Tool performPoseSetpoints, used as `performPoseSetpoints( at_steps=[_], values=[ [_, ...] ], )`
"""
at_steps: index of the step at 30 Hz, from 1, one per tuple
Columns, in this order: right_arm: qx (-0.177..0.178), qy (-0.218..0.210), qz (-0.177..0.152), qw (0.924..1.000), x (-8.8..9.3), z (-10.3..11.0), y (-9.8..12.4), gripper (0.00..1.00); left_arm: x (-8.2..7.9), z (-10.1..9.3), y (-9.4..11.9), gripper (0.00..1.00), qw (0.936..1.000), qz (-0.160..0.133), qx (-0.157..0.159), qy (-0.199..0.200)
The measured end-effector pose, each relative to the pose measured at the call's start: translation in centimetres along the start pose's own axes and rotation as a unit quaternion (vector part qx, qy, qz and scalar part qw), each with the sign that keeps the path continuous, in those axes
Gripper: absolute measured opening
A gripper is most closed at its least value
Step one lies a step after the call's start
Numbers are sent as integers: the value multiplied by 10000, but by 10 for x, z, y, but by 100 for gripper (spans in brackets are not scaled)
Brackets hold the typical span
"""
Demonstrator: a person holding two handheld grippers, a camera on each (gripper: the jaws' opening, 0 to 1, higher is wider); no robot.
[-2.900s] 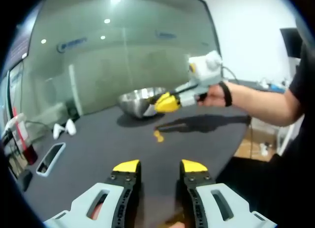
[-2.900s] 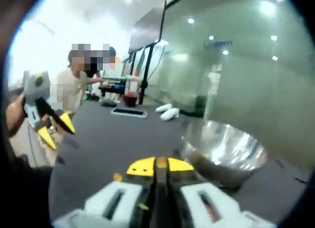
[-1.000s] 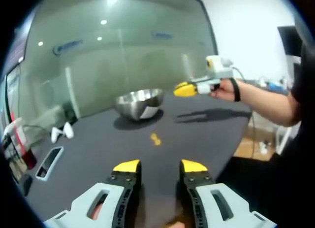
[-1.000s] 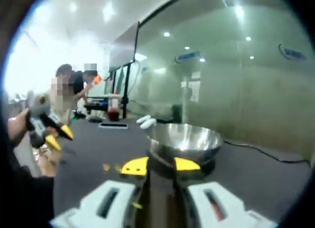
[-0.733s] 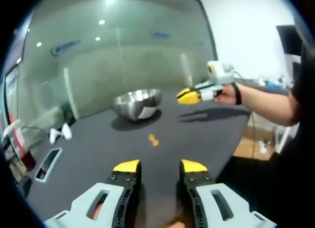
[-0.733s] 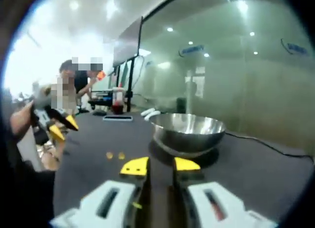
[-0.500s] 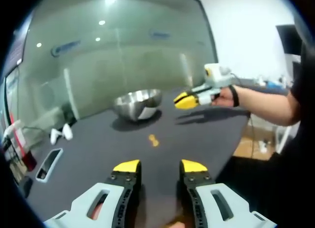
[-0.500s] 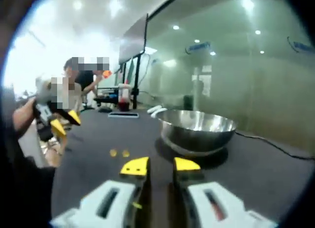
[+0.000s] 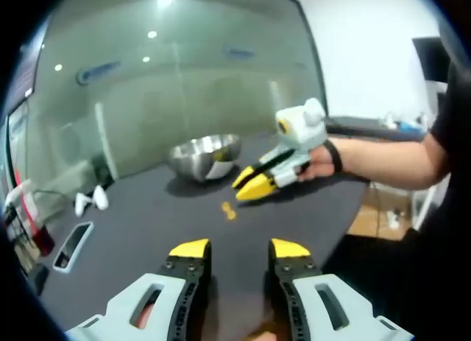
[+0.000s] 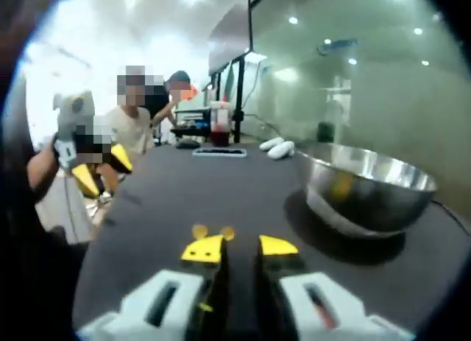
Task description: Pick up the QQ candy scattered on the table and place it into the stainless steel bowl on the table
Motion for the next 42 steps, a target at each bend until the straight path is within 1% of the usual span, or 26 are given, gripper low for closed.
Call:
performPoseSetpoints(
  at_steps=[7,10,12,22,27,28,31,32,34,35,37,39,41,42],
  values=[
    [-196,-56,128,9997,0,0,-18,17,3,3,2,33,10000,27,-58,65],
    [-214,123,305,9992,2,2,-21,13,4,4,1,33,10000,29,-49,68],
    [-265,92,268,9992,1,3,-21,10,5,4,1,33,10000,35,-47,72],
    [-243,121,279,9992,-1,3,-19,9,5,5,2,33,10000,24,-46,84],
    [-99,185,77,9998,-11,4,-10,9,5,6,3,33,9999,13,-73,96],
    [-34,209,40,9998,-14,3,-7,9,5,6,3,33,9999,12,-77,99],
    [348,307,-229,9987,-28,-2,4,9,6,6,3,33,9999,21,-79,101],
    [493,361,-326,9976,-33,-4,8,9,6,6,3,33,9999,25,-76,99],
    [666,359,-521,9958,-41,-10,14,9,6,5,2,33,9999,27,-58,93],
    [832,359,-652,9938,-46,-13,19,9,6,5,2,33,9999,23,-51,89],
    [1264,336,-939,9870,-56,-26,29,9,5,4,1,33,10000,18,-40,85],
    [1822,237,-1146,9763,-62,-42,41,9,4,4,1,33,10000,11,-32,81],
    [2224,69,-1237,9670,-64,-55,48,9,4,3,0,33,10000,6,-25,78],
    [2335,-19,-1236,9645,-63,-60,49,9,4,3,0,33,10000,6,-23,77]
  ],
)
Point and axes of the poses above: the point that each gripper's makers call its tool centre point, and the gripper's own axes: y roughly backward along the fingers, z roughly to its left, x roughly out of its underside, the point moved 10 cm from there along y, roughly backward along the fingers, and after that the axes turned 9 degrees about -x, right-handed, at the moved point
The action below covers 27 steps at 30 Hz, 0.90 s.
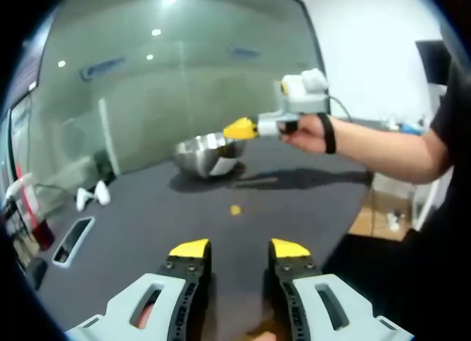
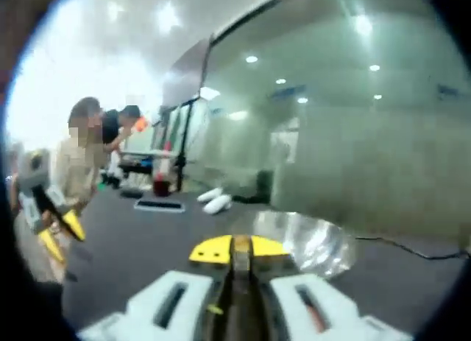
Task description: Pick up the QQ candy scattered on the table and place it into the stainless steel bowl on the table
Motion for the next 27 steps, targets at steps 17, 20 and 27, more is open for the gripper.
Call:
performPoseSetpoints(
  at_steps=[17,20,27],
  values=[
    [280,-351,126,9989,4,-30,-11,22,-1,0,2,33,10000,33,-5,-27],
    [281,-384,108,9988,4,-31,-8,22,0,0,2,33,10000,53,-10,-33],
    [120,-328,14,9994,-2,-18,8,21,-2,0,2,33,10000,36,-15,-36]
  ],
)
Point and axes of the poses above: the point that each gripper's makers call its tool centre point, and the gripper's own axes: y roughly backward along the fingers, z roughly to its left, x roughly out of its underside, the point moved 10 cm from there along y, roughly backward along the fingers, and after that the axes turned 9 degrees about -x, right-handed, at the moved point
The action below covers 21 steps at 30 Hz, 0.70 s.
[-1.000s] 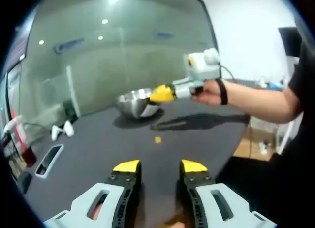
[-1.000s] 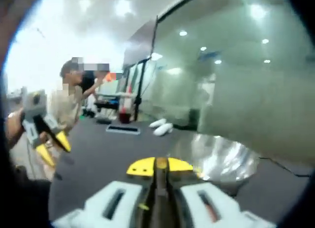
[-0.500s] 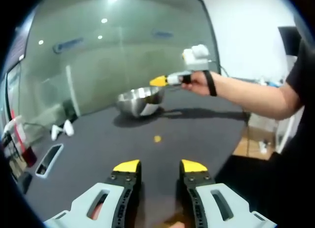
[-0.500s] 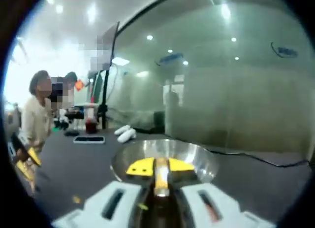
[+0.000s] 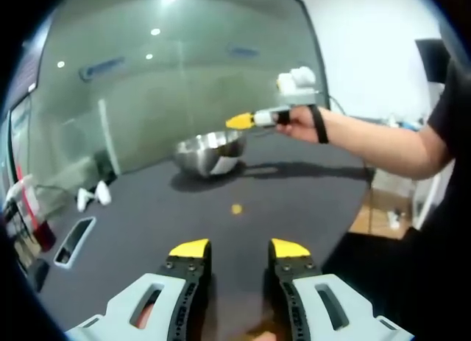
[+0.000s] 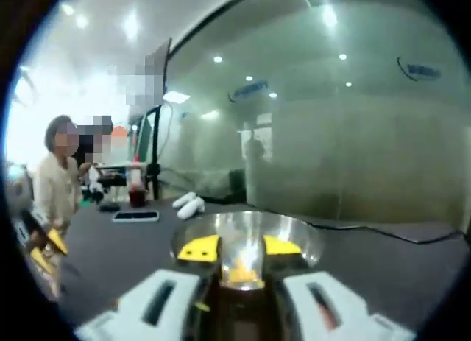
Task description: Pick up the QQ candy scattered on the table and place it into the stainless steel bowl on the table
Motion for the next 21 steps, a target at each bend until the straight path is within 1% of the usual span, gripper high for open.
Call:
performPoseSetpoints(
  at_steps=[5,6,10,11,13,14,16,17,18,21],
  values=[
    [-193,78,-62,9998,-2,6,13,20,0,1,0,33,10000,2,-21,8],
    [-341,58,-56,9994,-1,9,17,18,0,2,0,33,10000,5,-23,6],
    [-706,141,26,9974,6,18,31,19,1,3,1,33,10000,0,-20,0],
    [-828,158,59,9964,8,20,35,19,1,3,1,33,10000,3,-18,-4],
    [-1239,173,76,9921,13,27,42,19,0,4,1,33,10000,-7,-26,-5],
    [-1362,225,83,9904,16,29,46,20,0,4,1,33,10000,-14,-26,6],
    [-1447,309,145,9889,22,32,52,20,0,4,1,33,10000,-17,-19,-2],
    [-1522,277,161,9878,25,33,54,20,0,4,0,33,10000,-12,-16,-8],
    [-1593,237,199,9868,28,34,55,20,0,3,0,33,10000,-9,-11,-6],
    [-1711,311,279,9844,33,39,57,20,0,1,-2,33,10000,-8,20,-13]
  ],
)
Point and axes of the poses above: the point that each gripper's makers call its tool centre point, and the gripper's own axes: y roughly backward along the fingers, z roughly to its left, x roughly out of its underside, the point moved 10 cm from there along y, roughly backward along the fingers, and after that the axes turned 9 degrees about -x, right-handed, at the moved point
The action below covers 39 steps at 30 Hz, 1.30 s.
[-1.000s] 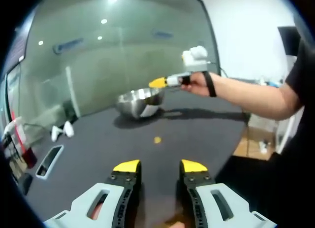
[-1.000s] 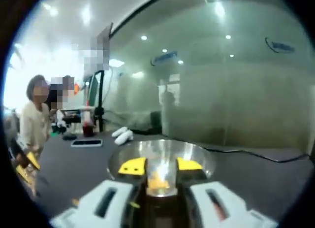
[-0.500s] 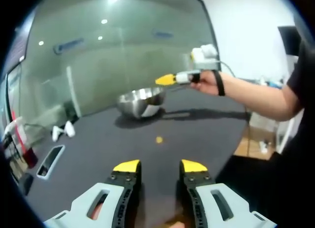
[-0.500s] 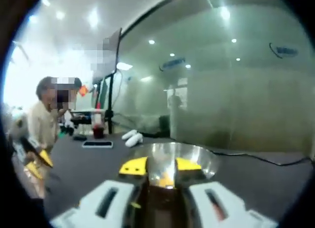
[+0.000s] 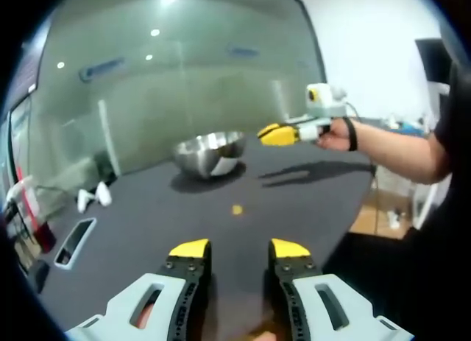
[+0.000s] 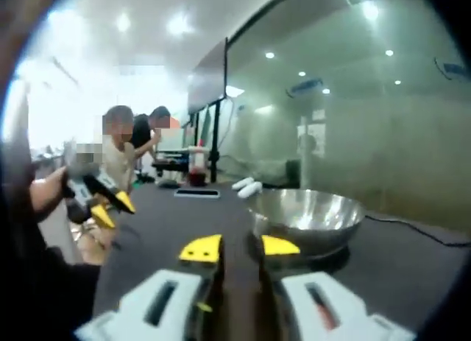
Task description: Pick up the QQ candy scattered on the table and place it into the stainless steel bowl on the table
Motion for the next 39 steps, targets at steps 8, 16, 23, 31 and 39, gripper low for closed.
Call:
performPoseSetpoints(
  at_steps=[8,16,23,31,39],
  values=[
    [-430,28,278,9987,8,16,-22,20,-1,-1,0,33,10000,-13,-11,-15],
    [-1050,-127,621,9924,22,35,-58,20,-2,-1,0,33,9999,-43,-48,-93],
    [-1331,127,957,9864,30,47,-83,19,0,3,3,33,9999,-50,-120,-47],
    [-1464,131,1066,9834,34,51,-94,18,2,7,5,33,9997,-82,-217,8],
    [-1482,89,1173,9819,40,50,-99,16,3,4,4,33,9999,-36,-154,-29]
  ],
)
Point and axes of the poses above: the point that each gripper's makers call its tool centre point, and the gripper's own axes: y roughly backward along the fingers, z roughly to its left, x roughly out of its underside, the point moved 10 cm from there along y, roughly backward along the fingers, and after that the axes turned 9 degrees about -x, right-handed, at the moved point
